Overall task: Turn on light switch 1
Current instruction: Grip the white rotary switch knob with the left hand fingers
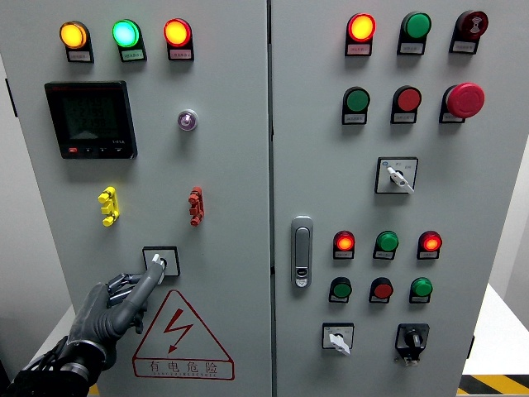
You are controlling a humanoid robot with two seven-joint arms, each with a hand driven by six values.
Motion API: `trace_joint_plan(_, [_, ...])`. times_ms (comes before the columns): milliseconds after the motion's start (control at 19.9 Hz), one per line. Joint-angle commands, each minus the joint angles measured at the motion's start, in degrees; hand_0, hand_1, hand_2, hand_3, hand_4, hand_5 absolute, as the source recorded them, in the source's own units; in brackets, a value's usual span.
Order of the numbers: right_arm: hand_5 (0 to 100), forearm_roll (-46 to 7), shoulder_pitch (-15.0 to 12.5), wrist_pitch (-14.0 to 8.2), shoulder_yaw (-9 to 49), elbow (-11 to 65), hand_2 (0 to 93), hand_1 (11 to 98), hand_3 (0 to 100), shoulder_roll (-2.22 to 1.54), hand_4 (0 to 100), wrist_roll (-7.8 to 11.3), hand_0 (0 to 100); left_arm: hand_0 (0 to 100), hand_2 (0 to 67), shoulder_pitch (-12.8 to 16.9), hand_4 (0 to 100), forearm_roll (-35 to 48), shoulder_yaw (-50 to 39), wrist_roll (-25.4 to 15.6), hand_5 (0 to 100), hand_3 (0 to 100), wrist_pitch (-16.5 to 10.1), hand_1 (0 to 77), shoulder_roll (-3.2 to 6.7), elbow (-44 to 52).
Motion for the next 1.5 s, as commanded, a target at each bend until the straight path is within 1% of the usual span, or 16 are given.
trace_joint_plan(0, [11, 0.0, 0.0, 0.1, 0.0, 0.0, 0.0, 19.5, 20, 0.0, 19, 0.0, 0, 0, 51.9, -0.3, 100, 0.2, 0.0, 0.2, 96, 93, 0.0, 55.8, 0.05, 0.0])
trace_joint_plan(251, [11, 0.0, 0.0, 0.1, 0.0, 0.0, 0.0, 19.7, 20, 0.0, 19, 0.0, 0, 0, 51.5, -0.8, 100, 0.7, 0.0, 1.6, 96, 93, 0.1, 56.9, 0.05, 0.0])
trace_joint_plan(351, [11, 0.0, 0.0, 0.1, 0.0, 0.0, 0.0, 19.5, 20, 0.0, 19, 0.0, 0, 0, 51.0, -0.8, 100, 0.8, -0.1, 1.9, 96, 93, 0.3, 58.7, -0.03, 0.0])
trace_joint_plan(501, [11, 0.0, 0.0, 0.1, 0.0, 0.0, 0.0, 19.4, 20, 0.0, 19, 0.0, 0, 0, 50.3, -0.9, 100, 1.1, 0.0, 2.0, 96, 93, 1.4, 62.4, 0.05, 0.0])
trace_joint_plan(552, [11, 0.0, 0.0, 0.1, 0.0, 0.0, 0.0, 18.3, 20, 0.0, 19, 0.0, 0, 0, 50.3, -1.0, 100, 1.1, 0.0, 2.2, 96, 93, 1.4, 63.7, 0.05, 0.0])
trace_joint_plan(602, [11, 0.0, 0.0, 0.0, 0.0, 0.0, 0.0, 19.3, 20, 0.0, 19, 0.0, 0, 0, 50.3, -1.4, 100, 1.1, 0.0, 2.2, 96, 93, 1.4, 64.5, 0.05, 0.0])
trace_joint_plan(903, [11, 0.0, 0.0, 0.1, 0.0, 0.0, 0.0, 19.8, 20, 0.0, 19, 0.0, 0, 0, 49.9, -2.4, 100, 1.3, 0.3, 4.4, 96, 92, 1.4, 63.6, 0.05, 0.0])
trace_joint_plan(1153, [11, 0.0, 0.0, 0.1, 0.0, 0.0, 0.0, 19.9, 20, 0.0, 19, 0.0, 0, 0, 50.8, -2.7, 100, 2.9, 0.3, 4.7, 96, 92, 2.4, 62.6, 0.05, 0.0])
trace_joint_plan(1304, [11, 0.0, 0.0, 0.0, 0.0, 0.0, 0.0, 19.9, 20, 0.0, 19, 0.0, 0, 0, 51.4, -2.8, 100, 2.9, 0.3, 6.1, 96, 92, 2.5, 61.6, 0.05, 0.1])
trace_joint_plan(1454, [11, 0.0, 0.0, 0.1, 0.0, 0.0, 0.0, 19.4, 20, 0.0, 19, 0.0, 0, 0, 52.1, -3.1, 100, 2.9, 0.3, 6.3, 96, 92, 2.5, 60.9, 0.05, 0.1])
